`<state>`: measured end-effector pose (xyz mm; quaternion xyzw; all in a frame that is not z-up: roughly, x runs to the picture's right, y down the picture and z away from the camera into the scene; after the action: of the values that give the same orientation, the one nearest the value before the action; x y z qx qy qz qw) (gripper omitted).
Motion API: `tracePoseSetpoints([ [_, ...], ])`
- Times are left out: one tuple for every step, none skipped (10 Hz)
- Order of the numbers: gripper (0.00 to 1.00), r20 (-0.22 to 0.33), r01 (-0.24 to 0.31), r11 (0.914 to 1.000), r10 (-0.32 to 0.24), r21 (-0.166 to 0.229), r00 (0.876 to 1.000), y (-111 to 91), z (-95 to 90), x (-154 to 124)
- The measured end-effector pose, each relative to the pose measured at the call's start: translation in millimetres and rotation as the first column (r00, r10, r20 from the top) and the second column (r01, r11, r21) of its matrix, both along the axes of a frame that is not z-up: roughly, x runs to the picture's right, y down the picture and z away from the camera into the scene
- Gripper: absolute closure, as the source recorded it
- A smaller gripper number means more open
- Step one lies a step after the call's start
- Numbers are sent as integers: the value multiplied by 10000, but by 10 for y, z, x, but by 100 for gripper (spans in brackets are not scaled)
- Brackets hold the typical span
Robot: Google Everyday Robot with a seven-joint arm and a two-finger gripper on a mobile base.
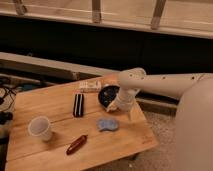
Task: Place the white sponge in the ceramic cup
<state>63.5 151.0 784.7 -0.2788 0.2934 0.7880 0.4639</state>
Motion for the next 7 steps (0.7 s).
tracePoseSetpoints([
  [20,320,144,9999,-144,16,9994,24,28,-160],
  [20,482,259,9997,-257,-33,9985,58,44,-211],
  [20,566,346,9994,-341,-69,9978,86,61,-238],
  [20,718,519,9985,-504,-188,9961,139,90,-304],
  [20,870,725,9968,-693,-334,9938,203,129,-372],
  [20,981,836,9957,-793,-403,9920,239,153,-419],
  [20,1147,887,9945,-819,-559,9900,285,201,-458],
])
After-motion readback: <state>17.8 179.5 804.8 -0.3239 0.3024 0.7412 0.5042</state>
